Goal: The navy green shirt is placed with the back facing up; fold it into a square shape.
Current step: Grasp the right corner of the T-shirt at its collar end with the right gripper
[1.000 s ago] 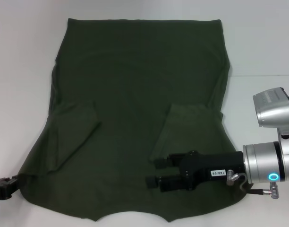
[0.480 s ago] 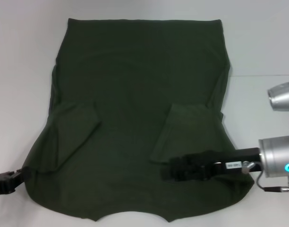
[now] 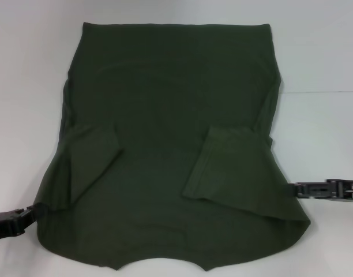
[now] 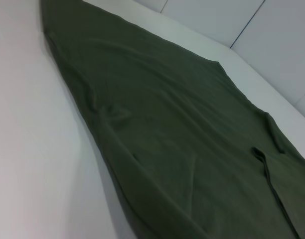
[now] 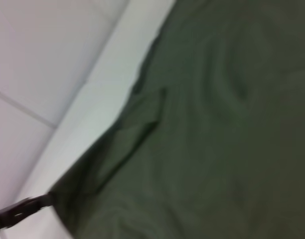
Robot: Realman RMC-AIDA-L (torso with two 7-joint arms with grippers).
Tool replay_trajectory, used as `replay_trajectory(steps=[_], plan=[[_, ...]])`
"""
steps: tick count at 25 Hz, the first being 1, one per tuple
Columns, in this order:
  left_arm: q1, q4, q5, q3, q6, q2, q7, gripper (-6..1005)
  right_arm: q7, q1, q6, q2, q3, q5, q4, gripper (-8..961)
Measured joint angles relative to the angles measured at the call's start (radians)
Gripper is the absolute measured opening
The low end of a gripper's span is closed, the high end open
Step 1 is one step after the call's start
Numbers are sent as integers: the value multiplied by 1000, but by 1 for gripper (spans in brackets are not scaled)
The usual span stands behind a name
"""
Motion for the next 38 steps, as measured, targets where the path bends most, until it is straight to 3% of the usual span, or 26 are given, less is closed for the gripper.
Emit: replay_trajectory(steps=[4, 9, 30, 36, 38], plan=[[2, -4, -7, 0, -3, 0, 2, 27, 28, -16, 0, -15, 89, -92, -4, 760], [0, -4, -12, 0, -5, 0, 2, 27, 35, -25, 9, -15, 162, -176, 4, 760], [-12, -4, -13, 0, -2, 1, 1, 27, -1, 2, 63, 53, 154, -246, 45, 761], [-12, -4, -13, 1, -7, 1, 1, 27, -27, 28, 67, 66, 144, -251, 56, 641], [-12, -4, -13, 1, -7, 2, 2, 27, -27, 32, 69, 67, 141, -262, 58, 546]])
